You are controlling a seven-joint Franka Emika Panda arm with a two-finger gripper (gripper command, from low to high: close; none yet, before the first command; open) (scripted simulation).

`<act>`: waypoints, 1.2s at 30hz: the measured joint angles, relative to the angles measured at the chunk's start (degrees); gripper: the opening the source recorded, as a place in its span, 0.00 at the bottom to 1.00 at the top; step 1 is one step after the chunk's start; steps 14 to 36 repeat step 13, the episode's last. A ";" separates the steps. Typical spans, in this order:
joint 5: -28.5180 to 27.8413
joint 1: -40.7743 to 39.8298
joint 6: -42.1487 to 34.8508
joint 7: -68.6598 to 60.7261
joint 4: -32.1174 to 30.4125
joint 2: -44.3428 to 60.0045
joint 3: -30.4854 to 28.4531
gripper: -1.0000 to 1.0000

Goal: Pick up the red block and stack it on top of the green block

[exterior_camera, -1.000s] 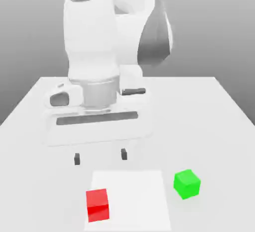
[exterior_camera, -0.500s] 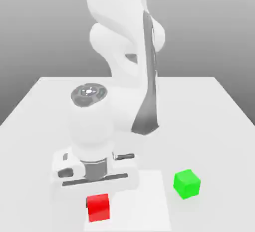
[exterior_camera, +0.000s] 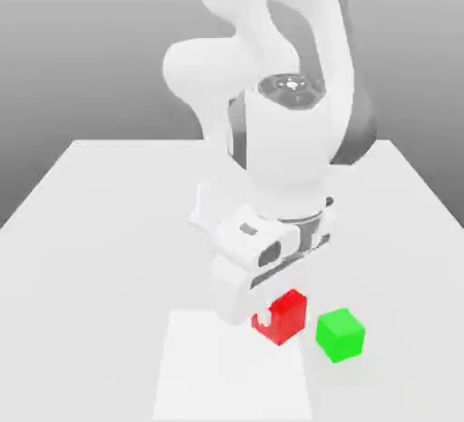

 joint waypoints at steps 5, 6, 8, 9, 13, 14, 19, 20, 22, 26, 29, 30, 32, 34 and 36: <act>-0.38 6.11 1.56 -8.21 -2.77 -1.30 1.91 0.00; -0.53 5.86 3.24 -8.37 -2.79 0.34 2.27 0.00; -1.04 5.85 6.93 -8.22 -2.70 4.13 2.08 0.00; -1.44 5.89 8.86 -7.96 -2.63 6.13 1.92 0.00; -1.75 5.97 10.27 -7.74 -2.58 7.60 1.75 1.00; -1.75 5.97 10.27 -7.74 -2.58 7.60 1.75 1.00; -1.75 5.97 10.27 -7.74 -2.58 7.60 1.75 1.00; -1.75 5.97 10.27 -7.74 -2.58 7.60 1.75 1.00; -1.75 5.97 10.27 -7.74 -2.58 7.60 1.75 1.00; -1.75 5.97 10.27 -7.74 -2.58 7.60 1.75 1.00; -1.75 5.97 10.27 -7.74 -2.58 7.60 1.75 1.00; -1.75 5.97 10.27 -7.74 -2.58 7.60 1.75 1.00; -1.75 5.97 10.27 -7.74 -2.58 7.60 1.75 1.00; -1.75 5.97 10.27 -7.74 -2.58 7.60 1.75 1.00; -1.75 5.97 10.27 -7.74 -2.58 7.60 1.75 1.00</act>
